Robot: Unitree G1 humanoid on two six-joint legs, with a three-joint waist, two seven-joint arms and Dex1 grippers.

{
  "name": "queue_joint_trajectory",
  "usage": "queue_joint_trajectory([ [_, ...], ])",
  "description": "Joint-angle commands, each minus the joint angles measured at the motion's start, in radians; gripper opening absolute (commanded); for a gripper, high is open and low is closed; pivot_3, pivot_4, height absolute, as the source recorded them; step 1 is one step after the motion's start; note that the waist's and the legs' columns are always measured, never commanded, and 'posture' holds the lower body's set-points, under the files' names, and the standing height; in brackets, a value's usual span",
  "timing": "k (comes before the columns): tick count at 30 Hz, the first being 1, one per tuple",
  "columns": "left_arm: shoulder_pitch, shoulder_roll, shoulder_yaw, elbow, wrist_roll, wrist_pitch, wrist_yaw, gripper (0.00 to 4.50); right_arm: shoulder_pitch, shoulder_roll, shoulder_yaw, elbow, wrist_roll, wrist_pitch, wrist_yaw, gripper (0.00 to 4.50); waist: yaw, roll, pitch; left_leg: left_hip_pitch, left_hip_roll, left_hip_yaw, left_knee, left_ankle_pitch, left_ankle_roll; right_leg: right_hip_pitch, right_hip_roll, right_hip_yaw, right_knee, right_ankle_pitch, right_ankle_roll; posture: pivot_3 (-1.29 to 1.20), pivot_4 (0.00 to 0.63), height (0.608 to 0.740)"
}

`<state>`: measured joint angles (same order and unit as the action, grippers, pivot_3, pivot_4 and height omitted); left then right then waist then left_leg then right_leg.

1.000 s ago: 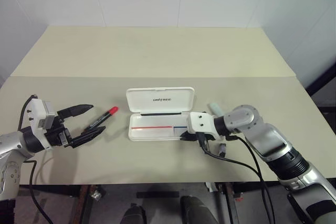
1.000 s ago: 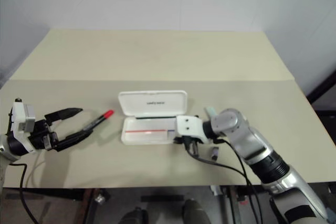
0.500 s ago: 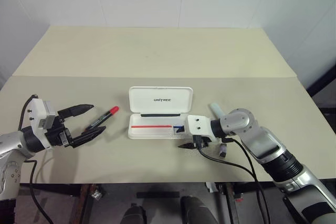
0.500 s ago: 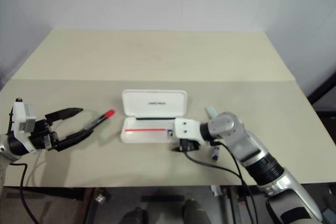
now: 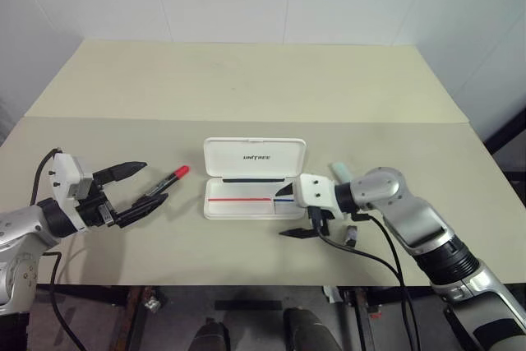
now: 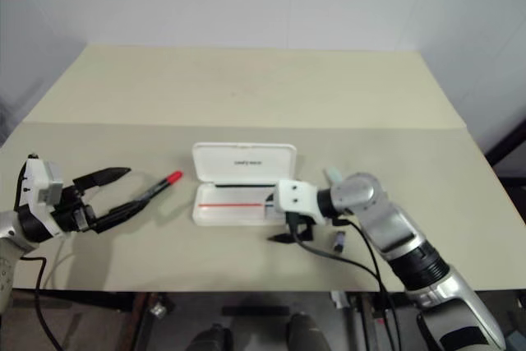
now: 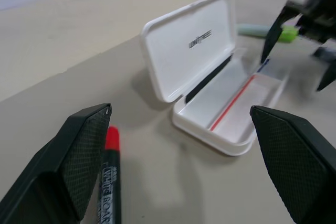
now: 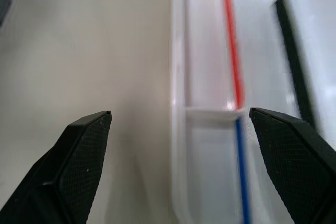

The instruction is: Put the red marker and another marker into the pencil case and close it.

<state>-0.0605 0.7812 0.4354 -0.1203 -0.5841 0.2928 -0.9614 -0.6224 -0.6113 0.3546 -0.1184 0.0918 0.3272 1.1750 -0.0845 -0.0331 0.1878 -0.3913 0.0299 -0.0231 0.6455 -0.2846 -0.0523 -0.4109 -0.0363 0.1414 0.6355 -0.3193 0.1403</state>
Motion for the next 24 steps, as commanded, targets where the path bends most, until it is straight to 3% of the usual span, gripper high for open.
queue_joint_trajectory([
  [1, -0.004, -0.026, -0.015, -0.031, 0.039, 0.008, 0.087, 4.5, -0.005, 0.02, -0.107, -0.049, 0.106, -0.012, -0.004, 4.46, 0.001, 0.0, 0.0, 0.0, 0.0, 0.0, 0.0, 0.0, 0.0, 0.0, 0.0, 0.0, 0.0, 0.0, 0.0, 0.0, 0.15, 0.74],
  [9, -0.07, -0.099, -0.086, 0.057, 0.068, 0.044, 0.176, 4.5, 0.017, 0.018, -0.2, -0.044, 0.215, -0.021, 0.006, 4.46, 0.002, 0.0, 0.0, 0.0, -0.001, -0.001, 0.001, 0.0, 0.0, 0.001, 0.001, 0.0, 0.001, 0.0, 0.0, 0.0, 0.15, 0.74],
  [21, -0.207, -0.069, -0.184, 0.326, 0.153, 0.113, 0.132, 4.5, 0.024, -0.012, -0.232, -0.008, 0.201, -0.044, -0.03, 4.46, 0.002, 0.0, 0.0, 0.001, -0.001, 0.0, 0.001, 0.0, 0.0, 0.001, 0.002, 0.0, 0.001, 0.0, 0.0, 0.0, 0.15, 0.74],
  [24, -0.228, -0.064, -0.204, 0.35, 0.175, 0.072, 0.099, 3.86, 0.029, -0.009, -0.244, -0.012, 0.21, -0.047, -0.034, 4.5, 0.002, 0.0, 0.0, 0.001, -0.001, 0.0, 0.001, 0.0, 0.0, 0.001, 0.002, 0.0, 0.001, 0.0, 0.0, 0.0, 0.15, 0.74],
])
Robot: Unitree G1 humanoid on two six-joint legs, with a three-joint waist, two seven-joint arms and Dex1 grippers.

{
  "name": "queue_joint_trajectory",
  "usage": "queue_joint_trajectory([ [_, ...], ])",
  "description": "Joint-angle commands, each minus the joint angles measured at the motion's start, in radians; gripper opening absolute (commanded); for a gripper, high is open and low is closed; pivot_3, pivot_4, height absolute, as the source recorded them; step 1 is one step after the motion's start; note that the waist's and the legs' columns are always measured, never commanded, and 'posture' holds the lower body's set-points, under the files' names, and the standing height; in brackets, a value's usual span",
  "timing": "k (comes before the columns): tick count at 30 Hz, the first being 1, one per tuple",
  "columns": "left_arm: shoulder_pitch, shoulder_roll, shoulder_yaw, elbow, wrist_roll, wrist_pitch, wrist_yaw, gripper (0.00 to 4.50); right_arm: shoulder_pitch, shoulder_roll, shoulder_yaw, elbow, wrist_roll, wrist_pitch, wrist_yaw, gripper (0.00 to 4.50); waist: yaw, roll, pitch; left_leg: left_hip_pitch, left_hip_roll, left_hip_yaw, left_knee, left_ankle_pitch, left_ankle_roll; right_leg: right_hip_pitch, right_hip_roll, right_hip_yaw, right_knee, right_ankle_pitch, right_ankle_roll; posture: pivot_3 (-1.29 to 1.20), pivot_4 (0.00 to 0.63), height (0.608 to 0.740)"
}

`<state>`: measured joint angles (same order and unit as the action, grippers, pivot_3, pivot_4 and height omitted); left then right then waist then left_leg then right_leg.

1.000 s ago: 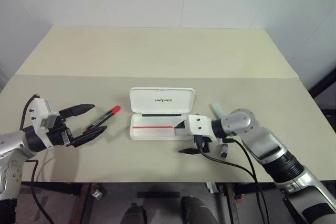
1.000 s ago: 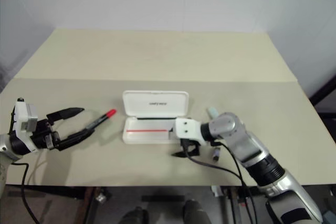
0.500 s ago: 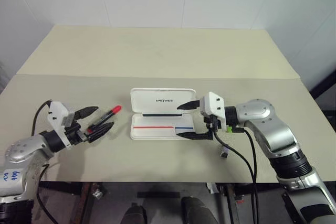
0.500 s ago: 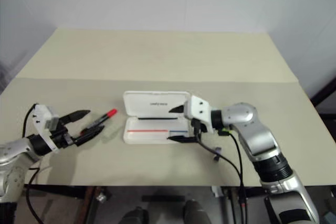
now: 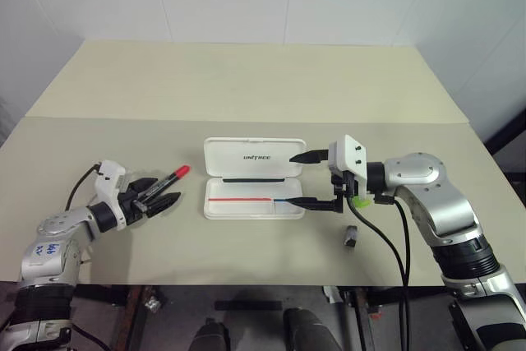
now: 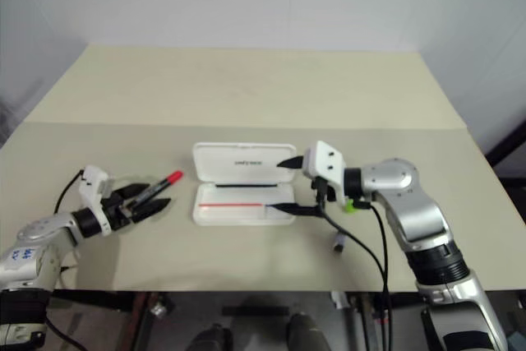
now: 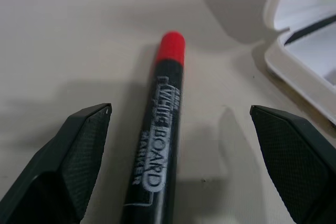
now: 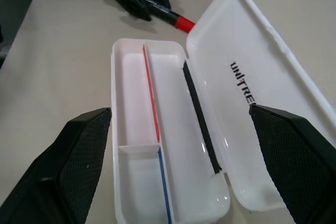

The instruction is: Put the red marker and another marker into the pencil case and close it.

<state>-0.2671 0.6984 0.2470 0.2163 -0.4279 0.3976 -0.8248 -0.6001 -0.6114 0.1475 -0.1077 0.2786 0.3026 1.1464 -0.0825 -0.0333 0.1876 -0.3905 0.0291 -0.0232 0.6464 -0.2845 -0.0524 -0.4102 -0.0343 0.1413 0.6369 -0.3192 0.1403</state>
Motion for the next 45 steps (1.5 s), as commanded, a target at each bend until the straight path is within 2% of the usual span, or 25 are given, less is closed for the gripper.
queue_joint_trajectory([
  [1, -0.028, 0.019, -0.018, 0.02, 0.022, -0.034, -0.041, 3.51, 0.009, -0.008, -0.042, -0.024, 0.03, -0.021, -0.007, 4.5, 0.001, 0.0, 0.0, 0.0, 0.0, 0.0, 0.0, 0.0, 0.0, 0.0, 0.0, 0.0, 0.0, 0.0, 0.0, 0.0, 0.15, 0.74],
  [9, -0.051, 0.03, -0.022, 0.018, 0.033, -0.032, -0.064, 0.8, 0.049, -0.001, -0.09, -0.033, 0.082, -0.025, -0.023, 4.5, 0.001, 0.0, 0.0, 0.0, 0.0, 0.0, 0.0, 0.0, 0.0, 0.0, 0.0, 0.0, 0.0, 0.0, 0.0, 0.0, 0.15, 0.74],
  [10, -0.047, 0.039, -0.013, -0.006, 0.029, -0.026, -0.064, 0.59, 0.056, -0.005, -0.093, -0.032, 0.082, -0.029, -0.025, 4.5, 0.002, 0.0, 0.0, 0.0, 0.0, 0.0, 0.0, 0.0, 0.0, 0.0, 0.0, 0.0, 0.0, 0.0, 0.0, 0.0, 0.15, 0.74],
  [21, -0.066, 0.15, 0.048, -0.261, -0.043, 0.081, -0.081, 0.58, 0.111, -0.026, -0.13, -0.025, 0.112, -0.028, -0.02, 4.5, 0.002, 0.0, 0.0, 0.0, 0.0, 0.0, 0.0, 0.0, 0.0, 0.0, 0.0, 0.0, 0.0, 0.0, 0.0, 0.0, 0.15, 0.74],
  [24, -0.173, 0.18, 0.011, -0.312, -0.066, 0.073, -0.138, 0.58, 0.119, -0.024, -0.141, -0.023, 0.133, -0.035, -0.01, 4.5, 0.005, -0.002, 0.001, -0.001, 0.0, 0.0, 0.0, 0.0, 0.0, 0.0, 0.0, 0.0, 0.0, 0.0, 0.0, 0.0, 0.15, 0.74],
  [27, -0.315, 0.167, -0.067, -0.335, -0.097, 0.093, -0.215, 0.58, 0.113, -0.025, -0.142, -0.009, 0.134, -0.044, 0.001, 4.5, 0.018, -0.003, 0.002, -0.001, 0.0, -0.001, 0.002, 0.0, 0.0, 0.001, 0.002, -0.001, 0.0, 0.0, 0.001, 0.0, 0.15, 0.74],
  [36, -0.563, 0.023, -0.347, -0.094, 0.003, -0.013, -0.46, 0.58, 0.134, -0.048, -0.205, 0.003, 0.214, -0.061, 0.077, 4.5, 0.027, -0.002, 0.003, 0.0, 0.0, 0.001, 0.002, 0.0, 0.0, 0.001, 0.005, 0.001, 0.0, 0.001, 0.001, 0.0, 0.15, 0.74],
  [43, -0.626, -0.085, -0.459, 0.074, 0.096, -0.083, -0.538, 0.58, 0.223, -0.08, -0.259, -0.049, 0.281, -0.046, 0.105, 4.5, 0.03, -0.002, 0.003, 0.0, 0.001, 0.002, 0.002, 0.0, 0.0, 0.001, 0.005, 0.002, -0.001, 0.0, 0.001, 0.0, 0.15, 0.74],
  [45, -0.644, -0.112, -0.474, 0.143, 0.137, -0.112, -0.525, 0.58, 0.244, -0.077, -0.273, -0.065, 0.279, -0.04, 0.068, 4.5, 0.03, -0.002, 0.003, 0.0, 0.001, 0.002, 0.003, 0.0, 0.0, 0.001, 0.005, 0.002, -0.001, 0.001, 0.001, 0.0, 0.15, 0.74],
])
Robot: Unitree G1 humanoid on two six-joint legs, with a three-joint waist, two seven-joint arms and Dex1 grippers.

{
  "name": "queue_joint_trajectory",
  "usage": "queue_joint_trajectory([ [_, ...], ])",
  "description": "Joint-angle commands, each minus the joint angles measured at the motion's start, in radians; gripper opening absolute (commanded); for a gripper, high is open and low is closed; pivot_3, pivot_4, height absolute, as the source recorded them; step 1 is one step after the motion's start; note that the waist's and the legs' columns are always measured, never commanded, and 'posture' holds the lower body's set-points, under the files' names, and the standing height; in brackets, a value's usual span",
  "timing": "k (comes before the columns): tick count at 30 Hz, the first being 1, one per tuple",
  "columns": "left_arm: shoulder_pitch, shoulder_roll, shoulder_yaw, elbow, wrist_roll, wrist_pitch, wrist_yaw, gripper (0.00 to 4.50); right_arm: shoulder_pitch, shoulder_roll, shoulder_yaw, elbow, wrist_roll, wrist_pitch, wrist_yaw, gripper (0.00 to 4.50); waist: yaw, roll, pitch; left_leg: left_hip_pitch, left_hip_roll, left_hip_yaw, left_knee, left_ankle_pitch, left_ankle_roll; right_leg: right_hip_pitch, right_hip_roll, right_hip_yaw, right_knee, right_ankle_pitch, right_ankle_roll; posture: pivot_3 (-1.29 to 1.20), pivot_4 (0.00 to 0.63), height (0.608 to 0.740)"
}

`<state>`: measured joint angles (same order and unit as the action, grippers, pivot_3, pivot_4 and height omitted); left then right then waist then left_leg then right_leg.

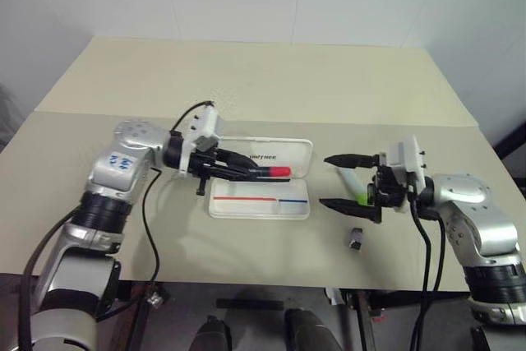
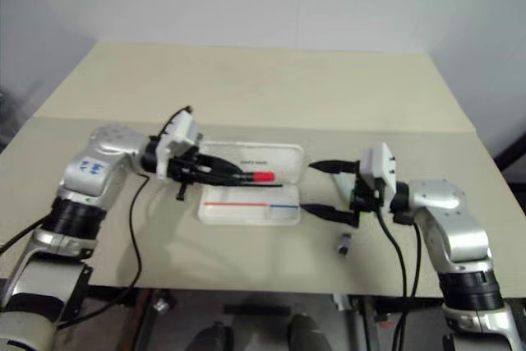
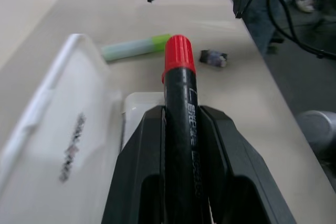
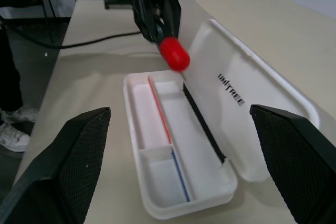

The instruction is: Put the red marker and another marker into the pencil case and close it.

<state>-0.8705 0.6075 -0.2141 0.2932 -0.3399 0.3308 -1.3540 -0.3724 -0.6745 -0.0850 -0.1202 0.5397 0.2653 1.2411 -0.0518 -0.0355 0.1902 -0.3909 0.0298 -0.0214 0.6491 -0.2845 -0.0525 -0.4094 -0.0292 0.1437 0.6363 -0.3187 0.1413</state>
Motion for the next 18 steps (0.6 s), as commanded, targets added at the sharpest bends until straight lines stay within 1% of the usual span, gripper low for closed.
queue_joint_trajectory([
  [1, -0.05, -0.035, -0.021, 0.096, 0.069, -0.055, 0.011, 0.58, 0.031, -0.012, -0.049, -0.065, 0.02, 0.001, -0.044, 4.5, -0.001, 0.0, 0.0, 0.0, 0.0, 0.0, 0.001, 0.0, 0.0, 0.0, 0.0, 0.001, 0.0, 0.0, 0.0, 0.0, 0.15, 0.74],
  [6, -0.073, -0.078, -0.028, 0.169, 0.127, -0.101, 0.026, 0.58, 0.09, -0.007, -0.059, -0.116, 0.019, 0.003, -0.096, 4.5, -0.002, 0.0, 0.0, 0.0, 0.0, 0.001, 0.001, 0.0, 0.0, 0.0, 0.001, 0.001, 0.001, 0.0, 0.0, 0.0, 0.15, 0.74],
  [14, -0.096, -0.13, -0.029, 0.22, 0.189, -0.118, 0.071, 0.58, 0.112, -0.009, -0.058, -0.135, 0.014, -0.007, -0.136, 4.5, 0.002, 0.0, 0.0, 0.0, 0.0, 0.001, 0.002, 0.0, 0.0, 0.0, 0.001, 0.002, 0.001, 0.0, 0.001, 0.0, 0.15, 0.74],
  [16, -0.093, -0.137, -0.032, 0.208, 0.197, -0.097, 0.074, 1.33, 0.112, -0.01, -0.058, -0.135, 0.011, -0.008, -0.142, 4.5, 0.001, 0.0, 0.0, 0.0, 0.0, 0.001, 0.001, 0.0, 0.0, 0.0, 0.001, 0.002, 0.001, 0.0, 0.001, 0.0, 0.15, 0.74],
  [17, -0.092, -0.14, -0.032, 0.203, 0.199, -0.087, 0.075, 1.59, 0.112, -0.01, -0.057, -0.135, 0.01, -0.008, -0.145, 4.5, 0.002, 0.0, 0.0, 0.0, 0.0, 0.0, 0.001, 0.0, 0.0, 0.0, 0.001, 0.002, 0.001, 0.0, 0.001, 0.0, 0.15, 0.74],
  [18, -0.089, -0.142, -0.03, 0.196, 0.199, -0.08, 0.077, 1.97, 0.112, -0.011, -0.057, -0.134, 0.01, -0.009, -0.146, 4.5, 0.002, 0.0, 0.0, 0.0, 0.0, 0.0, 0.001, 0.0, 0.0, 0.0, 0.001, 0.002, 0.001, 0.0, 0.001, 0.0, 0.15, 0.74],
])
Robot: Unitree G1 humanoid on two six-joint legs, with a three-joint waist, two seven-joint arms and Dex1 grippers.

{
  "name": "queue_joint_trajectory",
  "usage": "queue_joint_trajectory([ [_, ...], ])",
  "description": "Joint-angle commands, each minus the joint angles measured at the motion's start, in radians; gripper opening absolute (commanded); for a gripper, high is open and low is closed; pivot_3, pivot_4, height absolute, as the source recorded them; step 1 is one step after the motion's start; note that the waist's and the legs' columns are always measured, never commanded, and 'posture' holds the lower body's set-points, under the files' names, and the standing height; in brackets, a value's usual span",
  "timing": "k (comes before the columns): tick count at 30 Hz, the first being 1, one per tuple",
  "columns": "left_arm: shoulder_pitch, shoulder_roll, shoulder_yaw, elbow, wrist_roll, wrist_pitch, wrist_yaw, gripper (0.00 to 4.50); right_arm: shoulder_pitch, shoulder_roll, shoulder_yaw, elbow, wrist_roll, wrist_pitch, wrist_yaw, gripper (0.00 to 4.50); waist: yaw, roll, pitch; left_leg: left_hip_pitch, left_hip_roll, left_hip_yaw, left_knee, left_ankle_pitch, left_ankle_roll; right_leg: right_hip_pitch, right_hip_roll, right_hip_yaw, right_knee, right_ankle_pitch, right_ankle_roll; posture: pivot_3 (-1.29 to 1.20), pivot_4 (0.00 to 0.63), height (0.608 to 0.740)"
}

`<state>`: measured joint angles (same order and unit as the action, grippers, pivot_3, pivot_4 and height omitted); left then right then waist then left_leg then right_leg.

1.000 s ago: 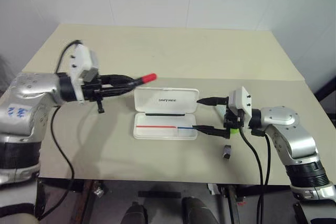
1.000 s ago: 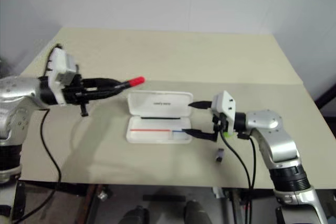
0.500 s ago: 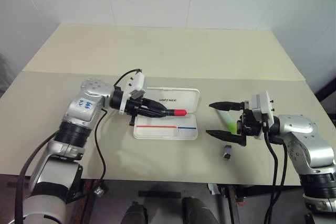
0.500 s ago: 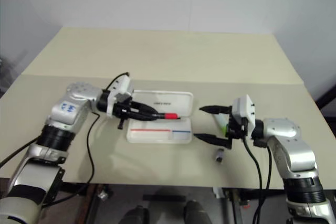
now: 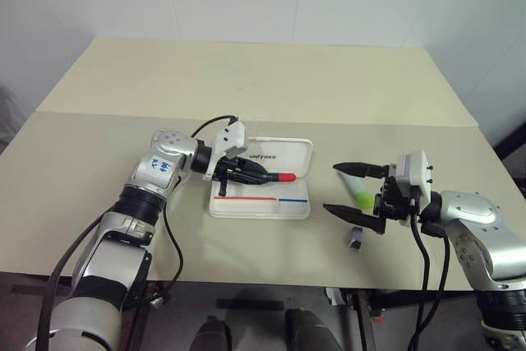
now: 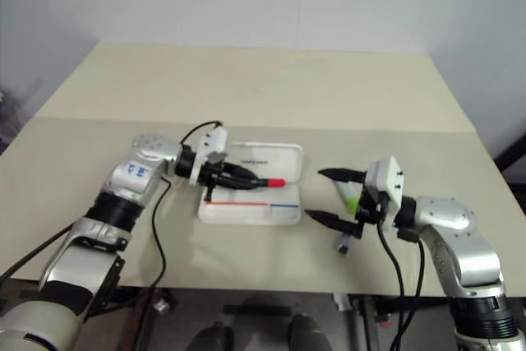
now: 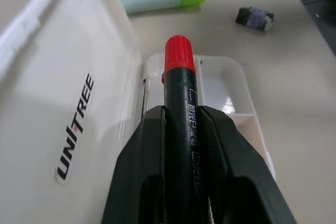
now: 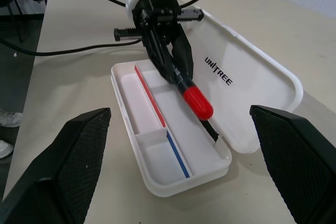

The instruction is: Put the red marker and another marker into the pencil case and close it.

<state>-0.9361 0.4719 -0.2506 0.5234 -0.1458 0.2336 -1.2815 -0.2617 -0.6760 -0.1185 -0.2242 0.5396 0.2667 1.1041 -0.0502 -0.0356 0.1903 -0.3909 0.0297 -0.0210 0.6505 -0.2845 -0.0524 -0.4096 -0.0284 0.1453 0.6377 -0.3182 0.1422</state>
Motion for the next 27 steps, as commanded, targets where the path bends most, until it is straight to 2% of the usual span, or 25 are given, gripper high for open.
queue_joint_trajectory([
  [1, -0.021, -0.008, 0.008, -0.041, 0.005, 0.021, 0.007, 2.28, -0.001, -0.01, -0.022, -0.027, 0.008, -0.011, -0.01, 4.5, 0.001, 0.0, 0.0, 0.0, 0.0, 0.0, 0.0, 0.0, 0.0, 0.0, 0.0, 0.0, 0.0, 0.0, 0.0, 0.0, 0.15, 0.74],
  [7, 0.007, -0.005, 0.013, -0.112, -0.006, 0.056, 0.008, 4.34, -0.012, -0.011, -0.017, -0.011, -0.002, -0.018, -0.011, 4.5, 0.003, 0.0, 0.0, 0.0, 0.0, 0.0, 0.0, 0.0, 0.0, 0.0, 0.0, 0.0, 0.0, 0.0, 0.0, 0.0, 0.15, 0.74],
  [8, 0.015, -0.003, 0.014, -0.134, -0.011, 0.066, 0.007, 4.46, -0.015, -0.012, -0.015, -0.006, -0.006, -0.019, -0.01, 4.5, 0.003, 0.0, 0.0, 0.0, 0.0, 0.0, 0.0, 0.0, 0.0, 0.0, 0.0, 0.0, 0.0, 0.0, 0.0, 0.0, 0.15, 0.74],
  [14, 0.087, 0.011, 0.052, -0.3, -0.06, 0.115, 0.023, 4.46, -0.032, -0.018, -0.003, 0.041, -0.071, -0.036, -0.032, 4.5, 0.004, 0.0, 0.0, 0.0, 0.0, 0.0, 0.0, 0.0, 0.0, 0.0, 0.0, 0.0, 0.001, 0.0, 0.0, 0.0, 0.15, 0.74],
  [21, 0.206, 0.053, 0.154, -0.505, -0.157, 0.17, 0.066, 4.46, -0.05, -0.025, 0.031, 0.129, -0.239, -0.066, -0.135, 4.5, 0.003, 0.0, 0.0, 0.001, 0.0, 0.0, 0.001, 0.0, 0.0, 0.0, 0.0, 0.001, 0.003, 0.0, 0.0, 0.0, 0.15, 0.74],
  [27, 0.338, 0.152, 0.303, -0.587, -0.247, 0.191, 0.09, 4.46, -0.103, 0.005, 0.041, 0.243, -0.315, -0.032, -0.257, 4.5, -0.006, 0.0, 0.0, 0.003, 0.001, 0.002, 0.001, 0.0, 0.0, 0.0, 0.0, 0.003, 0.005, 0.0, 0.0, 0.0, 0.15, 0.74],
])
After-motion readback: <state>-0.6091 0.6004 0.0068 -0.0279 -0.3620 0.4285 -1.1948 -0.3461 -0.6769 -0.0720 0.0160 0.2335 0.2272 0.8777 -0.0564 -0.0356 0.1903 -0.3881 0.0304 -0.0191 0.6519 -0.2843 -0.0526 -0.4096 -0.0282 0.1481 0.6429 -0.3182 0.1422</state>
